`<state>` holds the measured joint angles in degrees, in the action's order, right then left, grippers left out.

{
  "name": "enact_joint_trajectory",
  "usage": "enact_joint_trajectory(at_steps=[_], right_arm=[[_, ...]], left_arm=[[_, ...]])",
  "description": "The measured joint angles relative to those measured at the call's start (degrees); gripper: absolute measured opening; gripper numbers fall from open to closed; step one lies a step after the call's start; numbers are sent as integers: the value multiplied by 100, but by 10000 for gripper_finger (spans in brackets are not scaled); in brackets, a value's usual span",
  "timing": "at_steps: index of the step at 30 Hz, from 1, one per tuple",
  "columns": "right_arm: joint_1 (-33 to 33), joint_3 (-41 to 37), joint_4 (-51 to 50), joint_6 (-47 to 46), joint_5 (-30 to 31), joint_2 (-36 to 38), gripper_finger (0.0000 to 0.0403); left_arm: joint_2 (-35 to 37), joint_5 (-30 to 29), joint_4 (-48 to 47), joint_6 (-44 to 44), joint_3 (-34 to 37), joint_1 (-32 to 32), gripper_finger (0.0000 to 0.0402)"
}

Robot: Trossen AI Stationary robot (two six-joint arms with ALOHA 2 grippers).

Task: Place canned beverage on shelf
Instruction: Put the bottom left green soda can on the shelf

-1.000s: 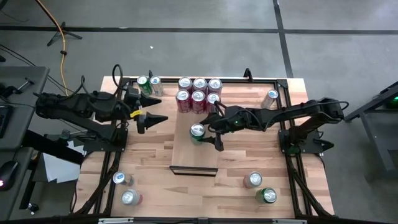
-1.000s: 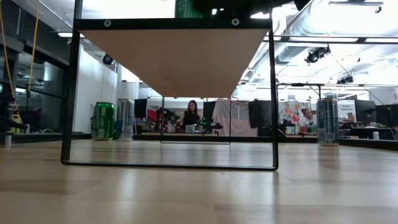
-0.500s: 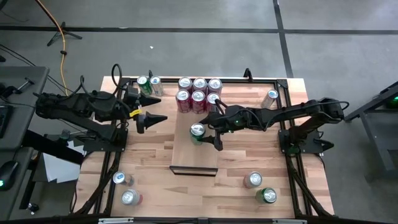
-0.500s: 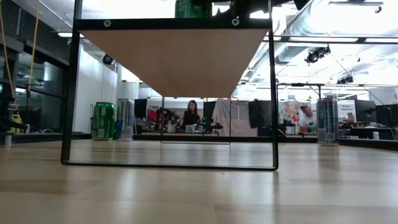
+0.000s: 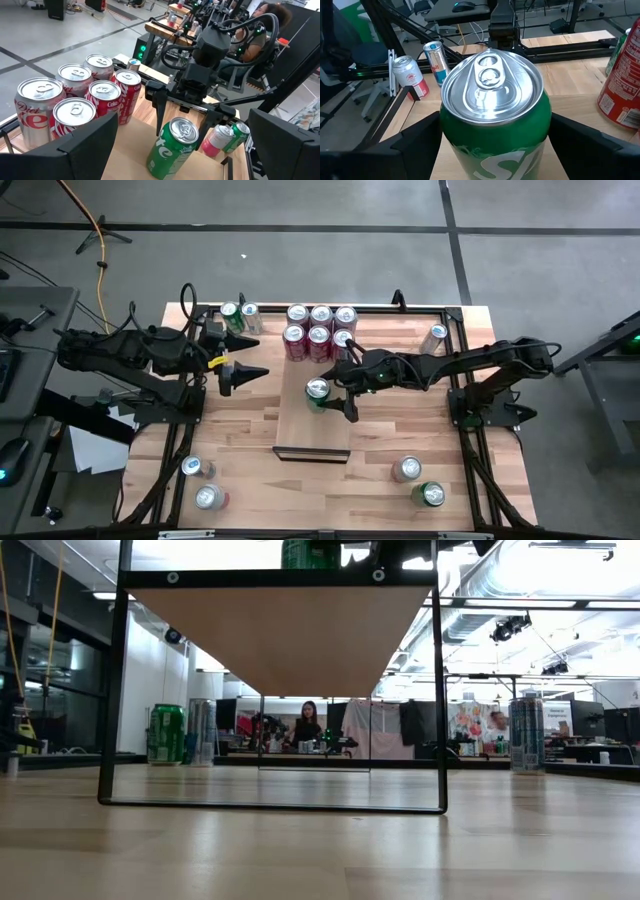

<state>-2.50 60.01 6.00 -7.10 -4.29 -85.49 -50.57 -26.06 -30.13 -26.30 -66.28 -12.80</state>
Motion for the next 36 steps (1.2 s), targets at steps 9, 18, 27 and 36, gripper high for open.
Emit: enact_joint_trajectory(at_steps=[9, 18, 27, 36], right_arm=[[0, 0, -60, -1, 157, 1, 391], [26, -4, -370, 696, 177, 442, 388], [33, -4, -1062, -288, 130, 1232, 387], [16, -4, -1142, -1290, -133, 1587, 387]], left_arm=[[29, 0, 2, 0, 0, 0, 379], [137, 0, -13, 0, 0, 0, 379], [179, -2, -36, 0, 0, 1, 379], [175, -2, -50, 0, 0, 1, 379]])
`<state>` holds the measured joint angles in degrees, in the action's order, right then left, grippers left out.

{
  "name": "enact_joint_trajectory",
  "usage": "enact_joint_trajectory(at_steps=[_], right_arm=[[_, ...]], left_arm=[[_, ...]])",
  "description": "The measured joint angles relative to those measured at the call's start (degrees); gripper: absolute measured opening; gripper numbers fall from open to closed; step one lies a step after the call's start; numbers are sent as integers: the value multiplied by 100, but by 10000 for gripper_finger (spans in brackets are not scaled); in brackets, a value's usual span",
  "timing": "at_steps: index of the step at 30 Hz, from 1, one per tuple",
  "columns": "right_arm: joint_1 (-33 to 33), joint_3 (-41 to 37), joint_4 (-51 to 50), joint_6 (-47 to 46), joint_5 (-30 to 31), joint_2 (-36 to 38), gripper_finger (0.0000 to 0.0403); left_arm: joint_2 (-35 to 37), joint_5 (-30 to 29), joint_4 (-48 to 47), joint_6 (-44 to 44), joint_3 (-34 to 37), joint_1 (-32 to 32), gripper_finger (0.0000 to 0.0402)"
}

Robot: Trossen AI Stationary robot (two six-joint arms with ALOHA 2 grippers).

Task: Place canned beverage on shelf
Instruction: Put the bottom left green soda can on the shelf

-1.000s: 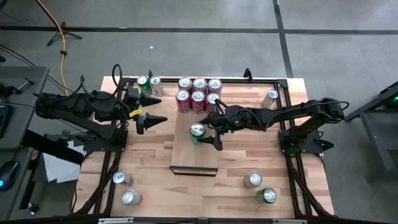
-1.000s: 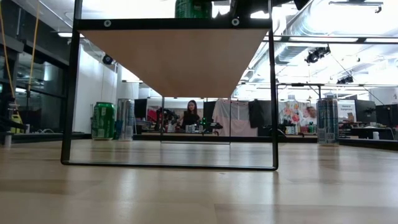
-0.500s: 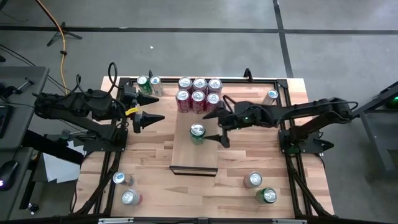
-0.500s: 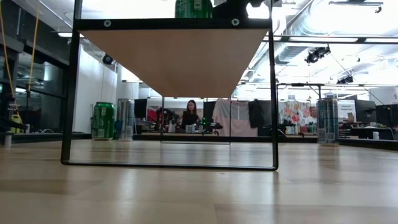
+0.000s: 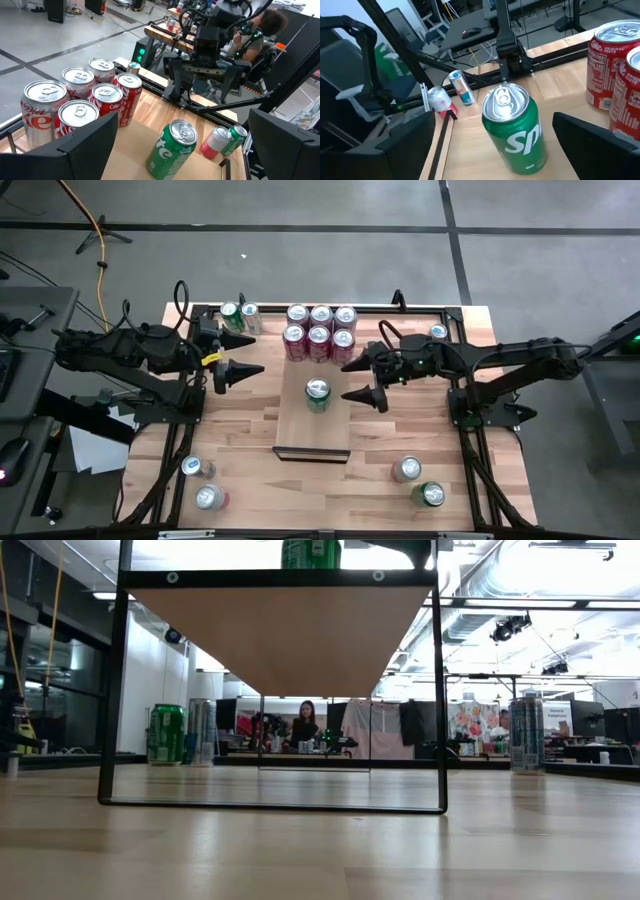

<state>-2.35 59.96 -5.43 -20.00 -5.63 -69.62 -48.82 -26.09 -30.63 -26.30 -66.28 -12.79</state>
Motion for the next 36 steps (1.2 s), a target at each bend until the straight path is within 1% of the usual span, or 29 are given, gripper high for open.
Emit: enact_joint_trajectory(at_steps=[3, 6, 7, 9, 10, 12, 15, 18, 21, 23, 25, 29, 33, 36], right_arm=[[-125, 0, -11, -348, 5, 15, 387], [-446, 0, -44, -592, 4, -3, 387], [-591, 0, -105, -657, 56, -12, 387], [-913, -1, -252, -720, 356, -14, 387], [-1078, 20, -362, -744, 593, -14, 387], [-1413, 203, -932, -851, 1181, -22, 387], [-1852, 671, -1810, -1070, 2321, -198, 387], [-2182, 1200, -2561, -1445, 3363, -571, 387], [-2374, 1693, -3092, -1802, 4061, -1107, 387], [-2425, 1987, -3273, -2004, 4402, -1493, 387], [-2442, 2266, -3359, -2213, 4620, -1875, 387], [-2404, 2840, -3361, -2496, 4866, -2618, 387], [-2325, 3476, -3590, -2739, 4898, -3342, 387], [-2270, 3991, -4022, -3073, 4916, -3806, 387]], left_arm=[[0, 0, 0, 0, 0, -1, 379], [0, 0, -8, 23, 0, -1, 379], [-2, 0, -13, 49, 0, 1, 379], [-2, 0, -13, 94, 0, 0, 379], [-2, -8, -13, 96, 0, 0, 379], [-2, -66, -11, 101, 0, -1, 379], [-2, -130, -7, 105, 0, 1, 379], [-2, -165, -17, 109, 0, 1, 379], [-2, -323, -48, 262, 0, 4, 379], [-2, -419, -46, 395, 0, 4, 379], [-2, -472, -46, 515, 0, 4, 379], [-2, -461, -71, 750, 0, 4, 379], [-2, -454, -225, 985, 0, 4, 379], [-2, -387, -312, 1104, 0, 4, 379]])
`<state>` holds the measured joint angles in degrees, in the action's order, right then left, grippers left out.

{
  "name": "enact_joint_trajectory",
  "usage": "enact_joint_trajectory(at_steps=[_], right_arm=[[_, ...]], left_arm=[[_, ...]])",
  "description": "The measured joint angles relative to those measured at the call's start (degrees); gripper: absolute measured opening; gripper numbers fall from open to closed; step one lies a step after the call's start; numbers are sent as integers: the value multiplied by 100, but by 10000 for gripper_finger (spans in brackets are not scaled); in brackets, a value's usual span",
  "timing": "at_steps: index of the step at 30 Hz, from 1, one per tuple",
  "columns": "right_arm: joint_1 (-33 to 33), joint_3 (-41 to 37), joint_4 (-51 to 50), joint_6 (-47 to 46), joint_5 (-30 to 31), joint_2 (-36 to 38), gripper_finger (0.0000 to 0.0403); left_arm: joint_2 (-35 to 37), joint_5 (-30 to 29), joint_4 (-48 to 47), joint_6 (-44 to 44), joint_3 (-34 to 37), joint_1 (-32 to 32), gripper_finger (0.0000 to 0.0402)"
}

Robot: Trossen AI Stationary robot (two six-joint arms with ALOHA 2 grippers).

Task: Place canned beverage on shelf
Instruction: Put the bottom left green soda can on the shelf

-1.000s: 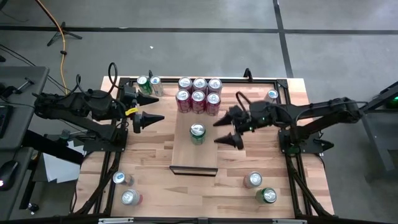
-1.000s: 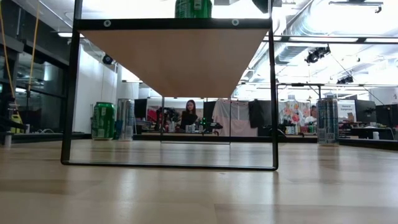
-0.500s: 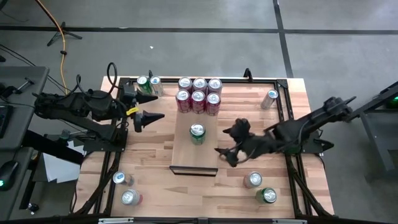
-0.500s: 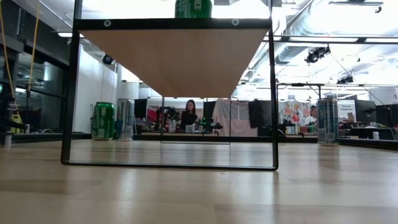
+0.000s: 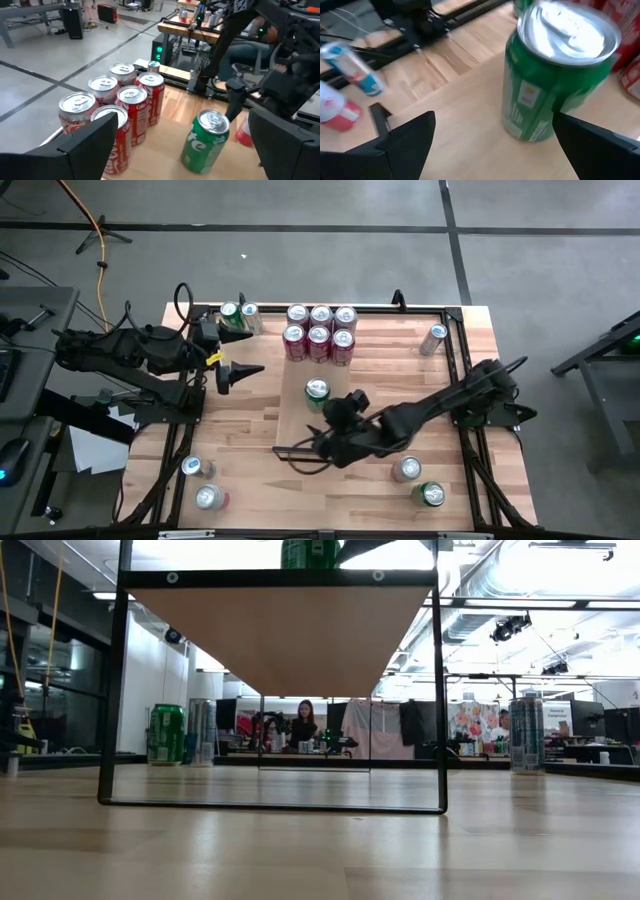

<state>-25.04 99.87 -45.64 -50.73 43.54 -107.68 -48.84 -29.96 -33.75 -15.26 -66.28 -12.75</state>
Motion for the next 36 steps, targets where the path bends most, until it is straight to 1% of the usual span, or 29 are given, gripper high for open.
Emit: enact_joint_trajectory(at_steps=[3, 7, 10, 15, 20, 29, 32, 36], right_arm=[[31, 511, -684, -391, 116, -421, 387], [40, 1040, -1438, -1022, 608, -807, 387], [61, 1165, -1515, -1522, 973, -937, 387], [137, 1166, -1458, -2119, 1031, -996, 387], [219, 1168, -1443, -2010, 1163, -1021, 387], [397, 1165, -1445, -1983, 1132, -1021, 384], [422, 1165, -1447, -1991, 1153, -1021, 367], [444, 1165, -1446, -2037, 1146, -1021, 321]], left_arm=[[0, 136, 8, 2, 0, 0, 379], [0, 232, 11, -4, 0, 0, 379], [0, 241, 13, -42, 0, 0, 379], [0, 241, 17, -97, 0, 0, 379], [0, 241, 19, -114, 0, 0, 379], [0, 239, 18, -120, 0, 1, 379], [0, 239, 17, -116, 0, 1, 379], [0, 239, 17, -114, 0, 2, 379]])
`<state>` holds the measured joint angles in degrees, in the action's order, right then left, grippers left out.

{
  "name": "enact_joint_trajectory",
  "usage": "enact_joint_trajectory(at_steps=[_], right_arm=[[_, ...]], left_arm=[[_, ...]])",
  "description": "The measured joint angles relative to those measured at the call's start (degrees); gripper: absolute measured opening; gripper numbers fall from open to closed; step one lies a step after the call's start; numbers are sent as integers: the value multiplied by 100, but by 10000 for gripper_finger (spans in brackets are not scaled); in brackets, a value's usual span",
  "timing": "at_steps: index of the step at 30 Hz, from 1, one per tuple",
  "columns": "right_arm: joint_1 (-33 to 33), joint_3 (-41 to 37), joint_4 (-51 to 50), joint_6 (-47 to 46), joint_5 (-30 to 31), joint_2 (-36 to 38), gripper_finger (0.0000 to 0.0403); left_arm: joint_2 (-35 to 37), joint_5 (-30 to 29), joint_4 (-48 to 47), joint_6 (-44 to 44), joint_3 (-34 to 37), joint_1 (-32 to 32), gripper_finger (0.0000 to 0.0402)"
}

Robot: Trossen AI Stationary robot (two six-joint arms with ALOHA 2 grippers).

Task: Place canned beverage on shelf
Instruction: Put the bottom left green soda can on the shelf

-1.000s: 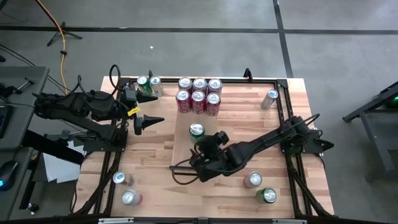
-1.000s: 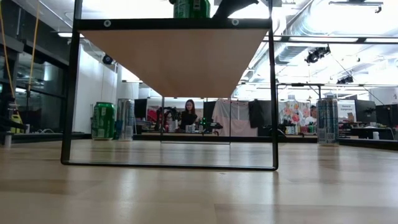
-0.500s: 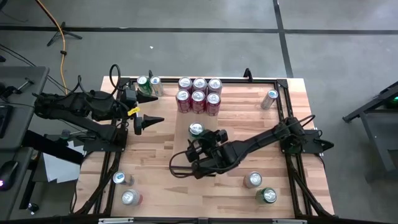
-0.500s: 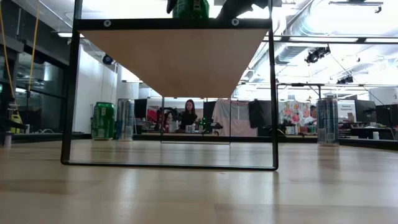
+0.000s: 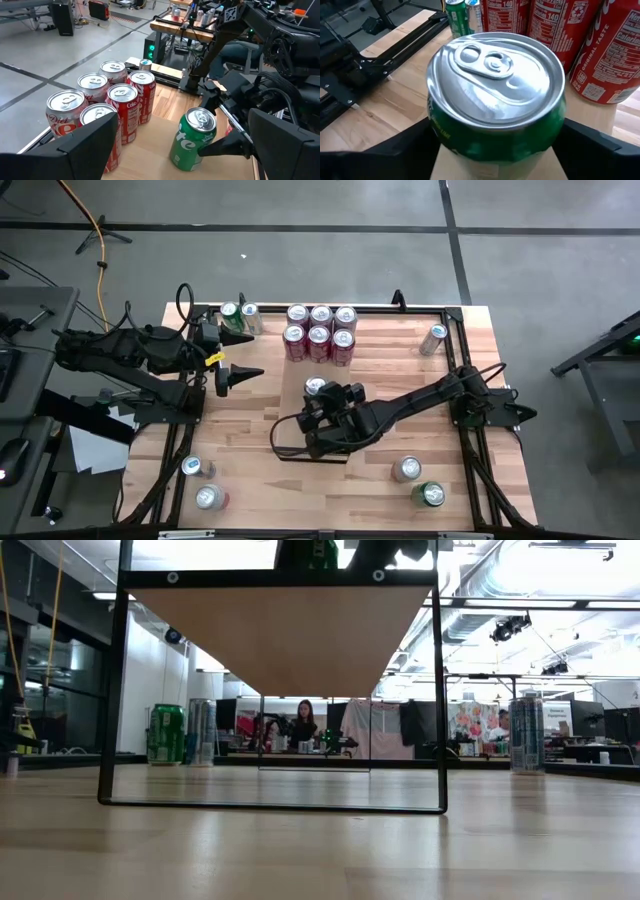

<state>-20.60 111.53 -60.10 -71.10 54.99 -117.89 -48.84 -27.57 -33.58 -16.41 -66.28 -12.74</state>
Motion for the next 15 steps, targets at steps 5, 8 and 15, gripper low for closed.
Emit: enact_joint_trajectory(at_steps=[5, 8, 15], right_arm=[[0, 0, -9, 117, 4, 0, 283], [0, 0, 3, 402, -12, 2, 283], [-137, 0, -4, 2290, 1, 28, 283]], left_arm=[[0, -2, 0, 0, 0, 0, 379], [0, -2, -1, 0, 0, -1, 379], [0, -4, 0, -4, 0, -2, 379]])
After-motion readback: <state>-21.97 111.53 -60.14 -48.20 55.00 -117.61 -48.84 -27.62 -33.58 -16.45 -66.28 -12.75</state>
